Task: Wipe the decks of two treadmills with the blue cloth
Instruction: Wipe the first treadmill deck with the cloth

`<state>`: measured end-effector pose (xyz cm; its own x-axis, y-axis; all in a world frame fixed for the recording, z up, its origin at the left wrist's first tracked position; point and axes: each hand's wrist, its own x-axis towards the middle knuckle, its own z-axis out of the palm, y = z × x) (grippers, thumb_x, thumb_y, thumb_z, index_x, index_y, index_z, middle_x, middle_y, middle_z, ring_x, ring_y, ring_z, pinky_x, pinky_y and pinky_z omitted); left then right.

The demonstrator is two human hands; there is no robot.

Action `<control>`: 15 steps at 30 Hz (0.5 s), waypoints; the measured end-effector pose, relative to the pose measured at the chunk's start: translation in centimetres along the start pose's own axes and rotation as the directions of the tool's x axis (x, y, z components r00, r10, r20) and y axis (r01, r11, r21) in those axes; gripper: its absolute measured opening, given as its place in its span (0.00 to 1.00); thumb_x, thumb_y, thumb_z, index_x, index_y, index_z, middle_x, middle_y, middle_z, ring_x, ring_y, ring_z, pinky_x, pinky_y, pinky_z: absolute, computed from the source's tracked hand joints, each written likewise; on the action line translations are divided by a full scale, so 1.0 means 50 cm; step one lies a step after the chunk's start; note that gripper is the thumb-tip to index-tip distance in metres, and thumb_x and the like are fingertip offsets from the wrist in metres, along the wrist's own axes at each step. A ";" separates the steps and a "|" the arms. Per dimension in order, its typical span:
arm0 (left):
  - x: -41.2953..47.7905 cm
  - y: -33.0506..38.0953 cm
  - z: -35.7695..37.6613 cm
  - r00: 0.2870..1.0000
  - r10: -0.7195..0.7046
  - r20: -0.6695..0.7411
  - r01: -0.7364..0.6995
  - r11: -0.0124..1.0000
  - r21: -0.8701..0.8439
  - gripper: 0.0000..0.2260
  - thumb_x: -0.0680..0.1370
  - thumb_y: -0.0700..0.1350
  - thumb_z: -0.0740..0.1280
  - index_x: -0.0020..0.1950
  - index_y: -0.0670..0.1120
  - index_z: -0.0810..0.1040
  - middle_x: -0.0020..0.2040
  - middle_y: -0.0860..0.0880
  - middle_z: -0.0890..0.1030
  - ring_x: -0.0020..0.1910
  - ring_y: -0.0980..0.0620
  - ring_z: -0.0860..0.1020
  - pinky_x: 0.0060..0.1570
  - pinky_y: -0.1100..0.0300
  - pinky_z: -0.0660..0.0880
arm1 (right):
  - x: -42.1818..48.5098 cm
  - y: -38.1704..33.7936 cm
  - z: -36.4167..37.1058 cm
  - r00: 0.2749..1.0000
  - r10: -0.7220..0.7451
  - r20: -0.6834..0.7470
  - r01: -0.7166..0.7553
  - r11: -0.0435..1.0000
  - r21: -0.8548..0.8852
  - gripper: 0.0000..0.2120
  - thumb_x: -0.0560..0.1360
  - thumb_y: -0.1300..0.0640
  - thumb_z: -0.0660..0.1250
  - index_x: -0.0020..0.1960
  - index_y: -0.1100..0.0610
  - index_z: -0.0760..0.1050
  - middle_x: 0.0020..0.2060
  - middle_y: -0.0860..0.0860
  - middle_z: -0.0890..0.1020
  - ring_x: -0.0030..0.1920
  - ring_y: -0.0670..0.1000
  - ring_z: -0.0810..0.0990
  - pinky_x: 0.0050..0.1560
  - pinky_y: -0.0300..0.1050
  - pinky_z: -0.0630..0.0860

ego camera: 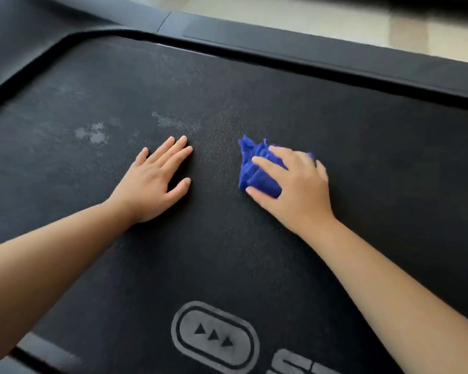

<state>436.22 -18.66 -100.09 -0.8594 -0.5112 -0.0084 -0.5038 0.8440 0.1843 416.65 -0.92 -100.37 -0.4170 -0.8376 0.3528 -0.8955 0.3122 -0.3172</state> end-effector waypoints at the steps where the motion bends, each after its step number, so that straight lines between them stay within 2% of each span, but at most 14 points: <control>1: 0.001 0.001 0.000 1.000 0.001 -0.004 -0.001 1.000 0.000 0.33 0.72 0.63 0.43 0.76 0.51 0.53 0.75 0.58 0.48 0.74 0.58 0.44 0.72 0.50 0.44 | -0.053 -0.028 -0.008 0.999 -0.030 -0.012 0.030 0.999 0.025 0.25 0.66 0.37 0.61 0.57 0.47 0.79 0.58 0.51 0.78 0.56 0.56 0.76 0.55 0.65 0.71; 4: 0.002 -0.004 0.001 1.000 0.005 -0.009 -0.005 1.000 0.004 0.35 0.71 0.64 0.42 0.76 0.51 0.53 0.76 0.56 0.48 0.74 0.58 0.44 0.72 0.49 0.45 | -0.180 -0.091 -0.027 0.990 -0.140 -0.003 0.139 0.986 0.090 0.24 0.66 0.38 0.64 0.58 0.46 0.78 0.59 0.50 0.78 0.57 0.55 0.76 0.54 0.64 0.72; 7: -0.002 -0.003 0.006 1.000 0.009 -0.020 -0.009 1.000 0.017 0.33 0.73 0.63 0.44 0.76 0.50 0.53 0.76 0.55 0.49 0.74 0.56 0.45 0.71 0.49 0.44 | -0.167 -0.082 -0.034 0.979 -0.197 0.048 0.190 0.973 0.135 0.24 0.65 0.36 0.64 0.57 0.46 0.79 0.57 0.49 0.79 0.54 0.55 0.79 0.53 0.60 0.73; 9: -0.001 -0.002 0.006 1.000 0.003 -0.030 -0.002 1.000 0.029 0.29 0.77 0.59 0.49 0.76 0.50 0.54 0.76 0.54 0.50 0.75 0.56 0.46 0.71 0.49 0.45 | -0.103 -0.064 -0.027 0.991 -0.111 0.073 0.105 0.991 0.079 0.26 0.66 0.34 0.63 0.59 0.45 0.78 0.58 0.49 0.78 0.55 0.55 0.77 0.54 0.59 0.73; 12: -0.002 -0.001 -0.001 0.999 -0.010 -0.049 0.012 0.999 0.034 0.26 0.80 0.55 0.53 0.76 0.50 0.54 0.76 0.54 0.51 0.75 0.55 0.46 0.72 0.48 0.46 | -0.029 -0.053 -0.010 0.979 0.189 0.075 -0.185 0.981 -0.056 0.26 0.70 0.36 0.65 0.66 0.44 0.72 0.66 0.47 0.71 0.65 0.55 0.68 0.63 0.58 0.65; 15: -0.006 0.005 -0.004 0.999 -0.011 -0.045 0.011 1.000 0.014 0.25 0.80 0.55 0.53 0.75 0.49 0.55 0.76 0.53 0.51 0.75 0.54 0.47 0.71 0.48 0.46 | -0.048 -0.073 -0.008 0.965 0.257 0.051 -0.252 0.963 -0.092 0.26 0.71 0.37 0.65 0.67 0.44 0.71 0.67 0.47 0.70 0.66 0.54 0.66 0.64 0.58 0.63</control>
<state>436.35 -18.31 -99.85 -0.8492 -0.5270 0.0334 -0.5147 0.8402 0.1704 420.84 0.14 -99.71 -0.6250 -0.7506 0.2143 -0.7719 0.5533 -0.3131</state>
